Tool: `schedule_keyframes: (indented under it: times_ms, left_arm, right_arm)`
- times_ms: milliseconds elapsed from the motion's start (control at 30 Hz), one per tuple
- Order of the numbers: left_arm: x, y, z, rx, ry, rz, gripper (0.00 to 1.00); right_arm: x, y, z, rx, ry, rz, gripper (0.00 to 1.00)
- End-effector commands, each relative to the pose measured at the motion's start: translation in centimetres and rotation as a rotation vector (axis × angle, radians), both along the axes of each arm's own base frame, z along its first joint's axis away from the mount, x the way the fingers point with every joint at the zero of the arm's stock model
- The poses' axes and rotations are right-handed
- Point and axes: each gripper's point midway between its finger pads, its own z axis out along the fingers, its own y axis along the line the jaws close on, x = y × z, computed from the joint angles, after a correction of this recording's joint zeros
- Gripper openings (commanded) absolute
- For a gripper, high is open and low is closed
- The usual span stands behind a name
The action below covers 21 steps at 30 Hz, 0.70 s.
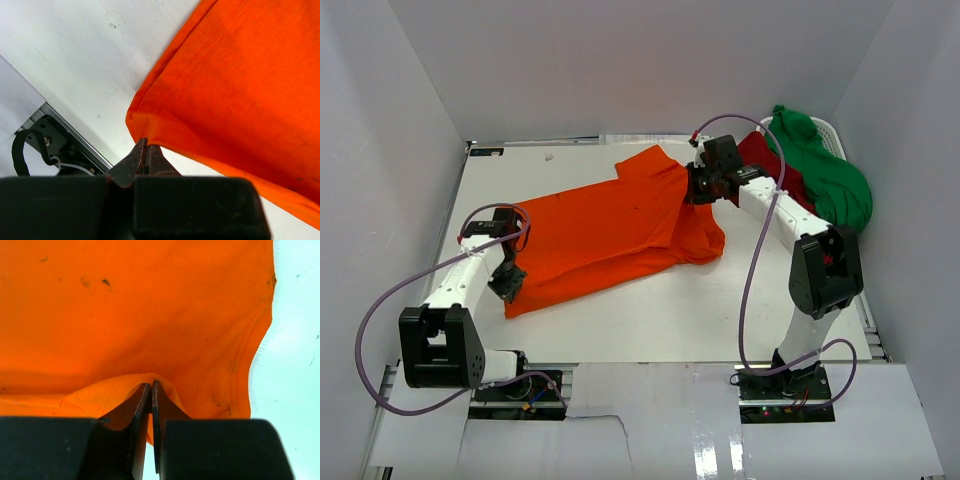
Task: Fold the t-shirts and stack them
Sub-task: Fold the flattened tshirt in 1/3 of the way
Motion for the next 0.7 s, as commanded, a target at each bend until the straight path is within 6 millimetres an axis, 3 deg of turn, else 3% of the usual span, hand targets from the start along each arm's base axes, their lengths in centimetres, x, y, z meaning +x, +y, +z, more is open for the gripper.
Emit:
schedule_keyframes:
  times_ms: [0,300,667]
  left_arm:
    - [1.6,0.6,0.4,0.021,-0.029,-0.023,0.0]
    - [3.2,0.4,-0.6,0.004,-0.012,-0.055,0.0]
    - [3.6,0.4,-2.1,-0.002,0.025,-0.079,0.0]
  right_arm:
    - [1.6,0.7,2.0,0.028,-0.06,0.025,0.11]
    - [2.6,1.5,0.9,0.033,-0.041,0.04,0.11]
    - [3.5,1.9,0.5,0.027,-0.039,0.053,0.11]
